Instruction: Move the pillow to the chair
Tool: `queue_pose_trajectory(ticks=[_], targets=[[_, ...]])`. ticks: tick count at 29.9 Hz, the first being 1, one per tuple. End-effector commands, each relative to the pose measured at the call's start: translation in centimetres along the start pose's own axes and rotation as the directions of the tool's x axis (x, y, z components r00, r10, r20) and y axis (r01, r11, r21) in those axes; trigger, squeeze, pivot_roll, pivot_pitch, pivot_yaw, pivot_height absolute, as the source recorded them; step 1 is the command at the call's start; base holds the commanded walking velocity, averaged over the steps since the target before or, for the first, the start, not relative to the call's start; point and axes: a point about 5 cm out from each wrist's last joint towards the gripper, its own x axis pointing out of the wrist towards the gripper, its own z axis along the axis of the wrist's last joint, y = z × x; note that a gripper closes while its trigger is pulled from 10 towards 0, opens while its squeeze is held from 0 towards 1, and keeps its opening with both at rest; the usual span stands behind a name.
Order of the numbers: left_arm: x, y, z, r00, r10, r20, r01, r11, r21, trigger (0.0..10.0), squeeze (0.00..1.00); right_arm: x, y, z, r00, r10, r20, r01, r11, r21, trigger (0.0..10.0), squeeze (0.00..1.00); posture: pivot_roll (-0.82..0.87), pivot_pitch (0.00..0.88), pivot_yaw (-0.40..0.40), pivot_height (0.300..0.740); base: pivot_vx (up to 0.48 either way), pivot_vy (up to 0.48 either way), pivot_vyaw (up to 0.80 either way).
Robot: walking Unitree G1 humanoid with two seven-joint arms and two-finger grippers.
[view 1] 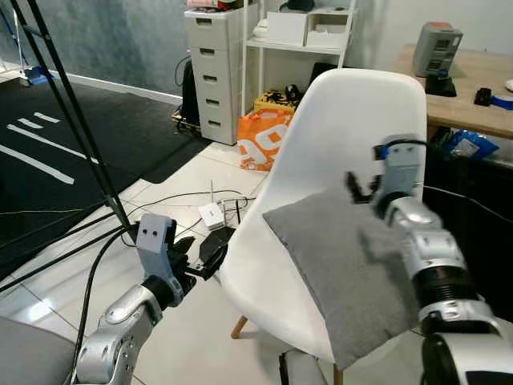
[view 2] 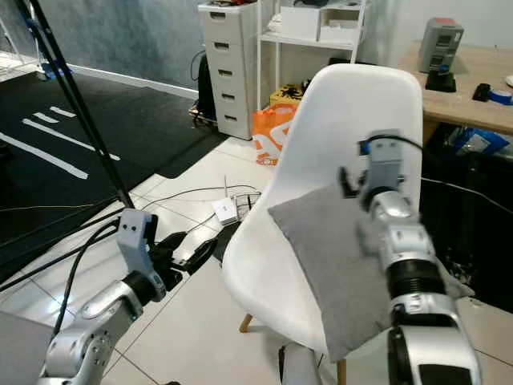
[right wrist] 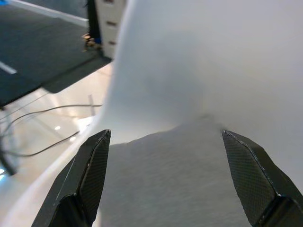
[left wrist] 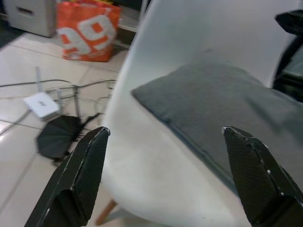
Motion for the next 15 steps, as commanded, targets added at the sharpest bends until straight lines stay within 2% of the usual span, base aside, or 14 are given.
queue_pose_trajectory(ticks=[1,7,15], targets=[[0.1,0.4,-0.3,0.999,0.037,-0.015,-0.036,0.999,0.032,10.0,0.00,-0.2,0.7,-0.7,1.000,0.029,-0.008,-0.029,1.000,0.003,10.0,0.00,-0.21,0.038,0.048,0.590,0.000,0.000,0.00],[0.1,0.3,-1.0,0.998,0.040,-0.054,-0.037,0.998,0.050,10.0,0.00,-0.4,1.8,-2.2,0.997,0.072,-0.034,-0.073,0.997,-0.010,10.0,0.00,-0.22,0.038,0.051,0.610,0.000,0.000,0.00],[0.4,0.2,-1.1,0.997,0.044,-0.065,-0.042,0.998,0.044,10.0,0.00,-0.7,1.4,-2.6,0.996,0.083,-0.044,-0.083,0.997,-0.004,10.0,0.00,-0.22,0.039,0.050,0.635,0.000,0.000,0.00]])
